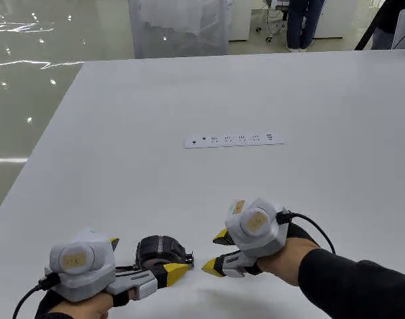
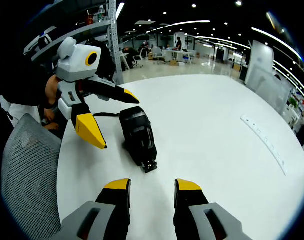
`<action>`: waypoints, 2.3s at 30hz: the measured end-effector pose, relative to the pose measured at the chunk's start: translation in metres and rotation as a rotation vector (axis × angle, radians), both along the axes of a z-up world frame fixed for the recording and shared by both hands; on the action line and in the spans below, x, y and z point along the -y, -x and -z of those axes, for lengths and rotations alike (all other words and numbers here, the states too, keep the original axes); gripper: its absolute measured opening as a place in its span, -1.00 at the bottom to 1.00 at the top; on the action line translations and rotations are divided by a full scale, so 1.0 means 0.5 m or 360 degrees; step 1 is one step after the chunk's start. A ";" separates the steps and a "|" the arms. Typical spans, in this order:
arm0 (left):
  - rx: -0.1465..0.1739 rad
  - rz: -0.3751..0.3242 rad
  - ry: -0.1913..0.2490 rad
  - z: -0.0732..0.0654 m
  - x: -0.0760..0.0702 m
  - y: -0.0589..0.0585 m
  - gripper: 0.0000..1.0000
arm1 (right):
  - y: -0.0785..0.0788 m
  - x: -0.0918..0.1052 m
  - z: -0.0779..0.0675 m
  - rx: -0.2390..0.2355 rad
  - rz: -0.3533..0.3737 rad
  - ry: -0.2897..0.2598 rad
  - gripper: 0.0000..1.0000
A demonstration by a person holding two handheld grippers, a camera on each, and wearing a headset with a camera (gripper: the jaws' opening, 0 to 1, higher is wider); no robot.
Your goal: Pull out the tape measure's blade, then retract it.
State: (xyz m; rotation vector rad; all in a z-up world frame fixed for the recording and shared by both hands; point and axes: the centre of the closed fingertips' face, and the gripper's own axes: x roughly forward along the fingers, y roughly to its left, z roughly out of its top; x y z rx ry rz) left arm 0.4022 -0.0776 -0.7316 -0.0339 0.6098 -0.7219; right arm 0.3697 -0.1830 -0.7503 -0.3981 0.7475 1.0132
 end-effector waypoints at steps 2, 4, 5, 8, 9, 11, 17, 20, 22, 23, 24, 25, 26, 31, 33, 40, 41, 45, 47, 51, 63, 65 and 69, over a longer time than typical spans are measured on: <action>-0.0030 0.0028 0.0010 0.002 -0.006 0.003 0.98 | 0.006 0.008 0.000 -0.0017 0.0023 -0.0023 -0.35; -0.0090 0.0067 0.0006 0.010 -0.013 0.013 0.98 | 0.007 0.020 -0.003 -0.0019 0.0059 -0.0042 -0.30; -0.0074 0.0084 -0.0015 0.009 -0.018 0.015 0.98 | 0.008 0.025 -0.005 -0.0023 0.0079 -0.0053 -0.28; -0.0048 0.0113 -0.0038 0.004 -0.037 0.023 0.98 | 0.015 0.046 -0.014 -0.0014 0.0133 -0.0086 -0.24; -0.0027 0.0133 -0.0036 0.002 -0.041 0.026 0.98 | 0.018 0.052 -0.015 -0.0008 0.0143 -0.0084 -0.21; 0.0037 0.0196 0.0075 -0.014 -0.038 0.034 0.98 | 0.026 0.067 -0.018 0.0017 0.0154 -0.0084 -0.20; 0.0026 0.0132 0.0024 -0.013 -0.084 0.042 0.99 | 0.046 0.110 -0.023 0.0036 0.0233 -0.0106 -0.15; 0.0060 0.0118 0.0007 -0.025 -0.102 0.043 0.99 | 0.058 0.128 -0.024 0.0080 0.0211 -0.0059 -0.13; 0.0071 0.0129 -0.0017 -0.031 -0.112 0.049 0.99 | 0.063 0.137 -0.029 0.0068 0.0236 -0.0088 -0.11; 0.0089 0.0136 -0.0034 -0.033 -0.119 0.050 0.99 | 0.066 0.144 -0.031 0.0067 0.0249 -0.0093 -0.09; 0.0097 0.0146 -0.0057 -0.033 -0.123 0.051 0.99 | 0.066 0.151 -0.032 0.0081 0.0257 -0.0088 -0.07; 0.0098 0.0156 -0.0081 -0.031 -0.128 0.053 0.99 | 0.067 0.156 -0.034 0.0082 0.0265 -0.0090 -0.07; 0.0099 0.0172 -0.0110 -0.030 -0.133 0.058 0.99 | 0.069 0.163 -0.038 0.0078 0.0284 -0.0102 -0.06; 0.0123 0.0176 -0.0099 -0.039 -0.148 0.062 0.99 | 0.081 0.193 -0.043 0.0082 0.0324 -0.0107 0.00; 0.0126 0.0181 -0.0106 -0.042 -0.154 0.064 0.99 | 0.083 0.205 -0.043 0.0085 0.0338 -0.0104 0.01; 0.0120 0.0204 -0.0149 -0.038 -0.174 0.080 0.99 | 0.093 0.243 -0.040 0.0082 0.0358 -0.0087 0.14; 0.0124 0.0198 -0.0145 -0.039 -0.182 0.079 0.99 | 0.095 0.250 -0.041 0.0079 0.0365 -0.0086 0.15; 0.0140 0.0199 -0.0177 -0.036 -0.202 0.078 0.99 | 0.105 0.276 -0.050 0.0103 0.0381 -0.0064 0.26; 0.0130 0.0192 -0.0187 -0.034 -0.211 0.075 0.99 | 0.108 0.292 -0.056 0.0104 0.0417 -0.0085 0.30; 0.0122 0.0194 -0.0180 -0.038 -0.216 0.071 0.99 | 0.119 0.327 -0.061 0.0116 0.0462 -0.0099 0.39; 0.0111 0.0235 -0.0256 -0.041 -0.235 0.061 0.99 | 0.146 0.395 -0.055 0.0100 0.0535 -0.0093 0.58; 0.0111 0.0243 -0.0256 -0.044 -0.239 0.062 0.99 | 0.151 0.400 -0.052 0.0092 0.0522 -0.0100 0.63; 0.0110 0.0248 -0.0252 -0.044 -0.250 0.067 0.99 | 0.165 0.415 -0.040 0.0072 0.0520 -0.0098 0.77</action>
